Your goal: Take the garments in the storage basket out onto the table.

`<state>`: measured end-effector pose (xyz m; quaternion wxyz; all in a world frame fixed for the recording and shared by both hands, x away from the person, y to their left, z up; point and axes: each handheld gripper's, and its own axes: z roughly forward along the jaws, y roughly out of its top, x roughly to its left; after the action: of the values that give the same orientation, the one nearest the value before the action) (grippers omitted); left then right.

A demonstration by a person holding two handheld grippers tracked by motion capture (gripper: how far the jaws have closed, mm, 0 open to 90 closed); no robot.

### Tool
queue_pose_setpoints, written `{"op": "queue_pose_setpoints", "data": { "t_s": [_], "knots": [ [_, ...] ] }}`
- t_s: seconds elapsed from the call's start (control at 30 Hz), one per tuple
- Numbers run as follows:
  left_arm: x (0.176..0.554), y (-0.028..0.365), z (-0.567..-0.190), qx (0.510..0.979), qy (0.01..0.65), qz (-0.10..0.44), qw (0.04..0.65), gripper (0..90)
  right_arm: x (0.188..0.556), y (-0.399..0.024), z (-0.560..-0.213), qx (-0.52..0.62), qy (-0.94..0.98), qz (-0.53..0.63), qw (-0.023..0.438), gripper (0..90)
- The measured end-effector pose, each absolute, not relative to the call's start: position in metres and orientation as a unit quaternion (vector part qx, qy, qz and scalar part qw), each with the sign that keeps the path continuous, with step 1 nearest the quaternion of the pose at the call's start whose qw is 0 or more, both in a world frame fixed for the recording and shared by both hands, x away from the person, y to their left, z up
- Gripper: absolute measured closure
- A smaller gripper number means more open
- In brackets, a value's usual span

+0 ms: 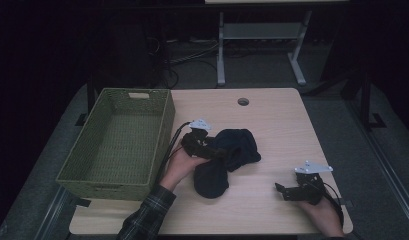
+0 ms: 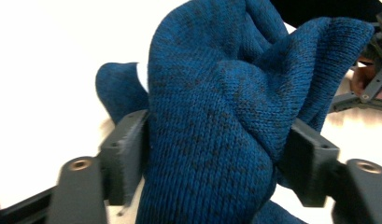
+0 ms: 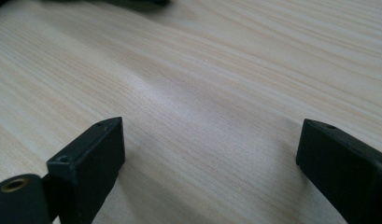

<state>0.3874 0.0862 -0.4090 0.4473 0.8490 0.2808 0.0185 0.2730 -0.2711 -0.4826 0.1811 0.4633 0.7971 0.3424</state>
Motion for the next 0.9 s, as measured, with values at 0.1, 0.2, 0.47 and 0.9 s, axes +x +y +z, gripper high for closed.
{"op": "queue_pose_setpoints", "data": {
  "t_s": [0.1, 0.2, 0.47, 0.9],
  "knots": [
    [0.384, 0.088, -0.402, 0.847, 0.284, 0.036, 0.448, 22.0, 0.273, -0.271, -0.483, 0.463, 0.797, 0.342, 0.181, 7.6],
    [0.381, 0.092, -0.395, 0.843, 0.283, 0.045, 0.456, 19.8, 0.273, -0.271, -0.483, 0.463, 0.797, 0.342, 0.181, 7.5],
    [0.361, 0.094, -0.358, 0.826, 0.254, 0.062, 0.5, 23.3, 0.273, -0.271, -0.482, 0.463, 0.797, 0.343, 0.181, 7.6],
    [0.34, 0.053, -0.358, 0.851, 0.187, 0.03, 0.49, 31.7, 0.273, -0.271, -0.482, 0.463, 0.797, 0.343, 0.181, 7.6]
  ]
}}
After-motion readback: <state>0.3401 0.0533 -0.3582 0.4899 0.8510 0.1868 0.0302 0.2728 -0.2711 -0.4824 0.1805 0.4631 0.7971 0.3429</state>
